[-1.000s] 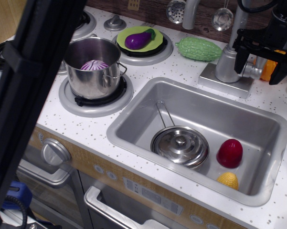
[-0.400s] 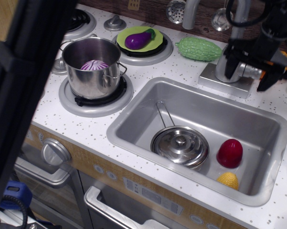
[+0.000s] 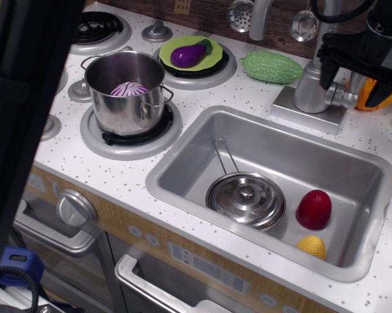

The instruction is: Turn lever vertical to front

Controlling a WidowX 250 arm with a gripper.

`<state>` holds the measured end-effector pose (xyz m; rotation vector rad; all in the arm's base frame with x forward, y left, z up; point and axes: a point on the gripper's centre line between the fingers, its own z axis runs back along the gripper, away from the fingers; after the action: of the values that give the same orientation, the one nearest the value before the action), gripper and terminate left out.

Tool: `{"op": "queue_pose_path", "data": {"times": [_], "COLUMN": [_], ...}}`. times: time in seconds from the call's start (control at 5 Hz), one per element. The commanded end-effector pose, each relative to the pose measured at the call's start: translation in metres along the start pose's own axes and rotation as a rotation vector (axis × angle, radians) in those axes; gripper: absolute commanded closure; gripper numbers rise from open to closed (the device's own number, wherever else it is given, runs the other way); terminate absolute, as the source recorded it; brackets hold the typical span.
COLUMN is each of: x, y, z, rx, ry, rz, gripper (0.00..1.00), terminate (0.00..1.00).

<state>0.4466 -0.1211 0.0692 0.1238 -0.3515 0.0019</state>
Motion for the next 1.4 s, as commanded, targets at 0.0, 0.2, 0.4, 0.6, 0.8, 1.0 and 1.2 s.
{"op": "queue_pose_path", "data": {"times": [0.0, 0.2, 0.4, 0.6, 0.8, 1.0, 1.2], "x": [0.039, 0.049, 0.057, 0.054, 0.045, 0.033, 0.019], "y": [-0.003, -0.001, 0.002, -0.002, -0.009, -0.016, -0.022], "z": [0.038, 0.032, 0.03, 0.03, 0.032, 0.038, 0.041], "rx": [-0.038, -0.015, -0.038, -0.049, -0.051, -0.035, -0.022], "ry": [-0.205, -0.214, -0.199, -0.177, -0.16, -0.143, -0.134], "rz": [0.034, 0.021, 0.03, 0.056, 0.087, 0.116, 0.134], "gripper": [0.0, 0.0, 0.0, 1.0, 1.0, 1.0, 1.0], "terminate": [0.0, 0.0, 0.0, 0.0, 0.0, 0.0, 0.0]}}
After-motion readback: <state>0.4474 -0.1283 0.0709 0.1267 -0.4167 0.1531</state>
